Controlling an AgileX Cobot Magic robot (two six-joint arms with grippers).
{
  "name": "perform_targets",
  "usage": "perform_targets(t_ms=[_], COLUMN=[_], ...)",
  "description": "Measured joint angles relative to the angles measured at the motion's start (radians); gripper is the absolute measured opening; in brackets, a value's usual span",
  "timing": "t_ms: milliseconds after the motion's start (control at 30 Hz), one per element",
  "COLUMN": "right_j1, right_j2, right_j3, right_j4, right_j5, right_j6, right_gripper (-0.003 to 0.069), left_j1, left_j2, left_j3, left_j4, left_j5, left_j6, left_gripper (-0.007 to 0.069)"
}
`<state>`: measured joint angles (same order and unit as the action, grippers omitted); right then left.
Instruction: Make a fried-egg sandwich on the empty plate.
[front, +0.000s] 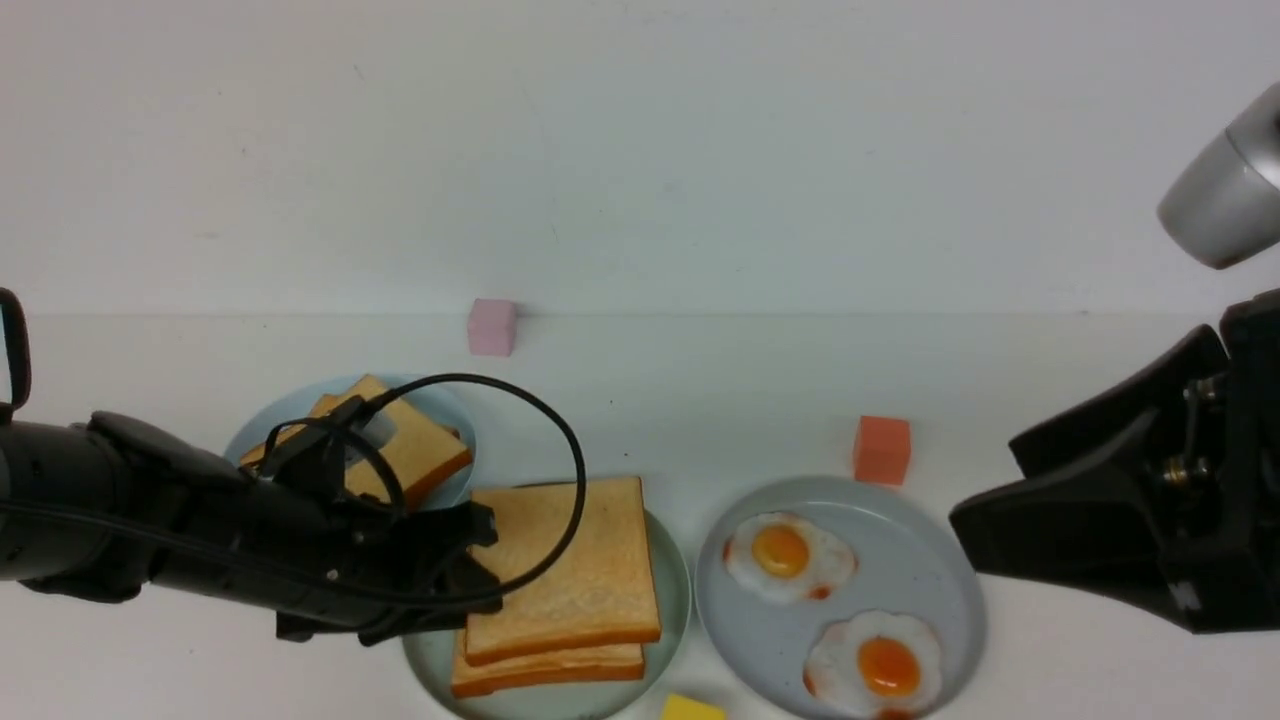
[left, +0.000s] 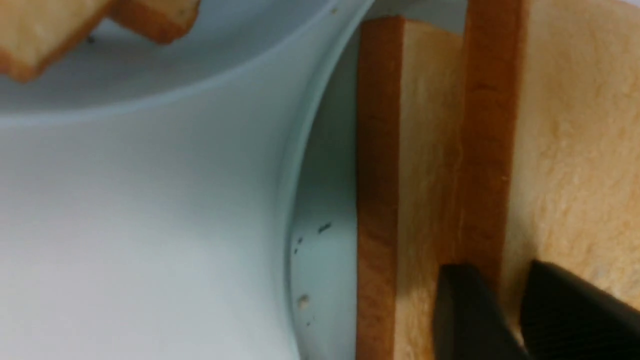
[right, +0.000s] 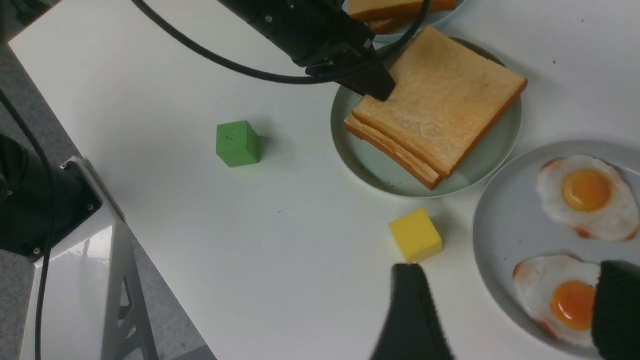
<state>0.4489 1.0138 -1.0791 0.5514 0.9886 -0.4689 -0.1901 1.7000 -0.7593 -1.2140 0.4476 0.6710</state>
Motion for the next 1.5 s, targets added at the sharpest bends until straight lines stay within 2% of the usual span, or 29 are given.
perform_targets(t_ms=[100, 233, 300, 333, 433, 467, 533, 667, 800, 833, 867, 900, 1133, 1500], right_j1=[0.0, 0.0, 0.0, 0.0, 0.0, 0.0, 0.0, 0.0, 0.0, 0.0, 0.0, 0.0, 0.0, 0.0], right_j2=[0.0, -0.022, -0.047, -0.083, -0.196, -0.293, -0.386, -0.606, -0.785, -0.799, -0.848, -0.868, -0.937, -0.937], right_j3=[0.0, 0.02, 0.047, 0.097, 0.217, 0.321, 0.411, 0.593, 0.718, 0.726, 0.758, 0.772, 0.851, 0.891], right_j4=[-0.014, -0.136, -0.19, -0.244, -0.348, -0.394, -0.413, -0.417, -0.417, -0.417, -0.417, -0.417, -0.417, -0.42], right_j5=[0.007, 0.04, 0.03, 0.0, -0.095, -0.164, -0.23, -0.356, -0.445, -0.451, -0.468, -0.479, -0.485, -0.464], right_j6=[0.034, 0.172, 0.215, 0.27, 0.355, 0.386, 0.4, 0.414, 0.414, 0.414, 0.414, 0.414, 0.414, 0.414], right_gripper=[0.0329, 0.0061, 0.0011, -0.0006, -0.001, -0.001, -0.001, -0.0009, -0.0008, -0.0007, -0.0006, -0.0006, -0.0003, 0.0003], left_j1=[0.0, 0.0, 0.0, 0.0, 0.0, 0.0, 0.0, 0.0, 0.0, 0.0, 0.0, 0.0, 0.0, 0.0], left_j2=[-0.04, -0.163, -0.201, -0.258, -0.366, -0.455, -0.541, -0.762, -1.013, -1.024, -1.112, -1.161, -1.376, -1.414], left_j3=[0.0, 0.0, 0.0, 0.0, 0.0, 0.003, 0.012, 0.08, 0.2, 0.206, 0.25, 0.273, 0.31, 0.311], left_j4=[0.08, 0.307, 0.385, 0.459, 0.592, 0.654, 0.705, 0.759, 0.766, 0.766, 0.766, 0.766, 0.768, 0.768], left_j5=[0.007, 0.064, 0.089, 0.128, 0.198, 0.245, 0.275, 0.311, 0.327, 0.327, 0.33, 0.33, 0.322, 0.326], left_j6=[-0.08, -0.261, -0.328, -0.4, -0.49, -0.521, -0.536, -0.52, -0.484, -0.484, -0.48, -0.48, -0.48, -0.478], left_gripper=[0.0342, 0.0495, 0.0518, 0.054, 0.0553, 0.0549, 0.0527, 0.0405, 0.0168, 0.0155, 0.0042, 0.0, -0.0013, -0.0013])
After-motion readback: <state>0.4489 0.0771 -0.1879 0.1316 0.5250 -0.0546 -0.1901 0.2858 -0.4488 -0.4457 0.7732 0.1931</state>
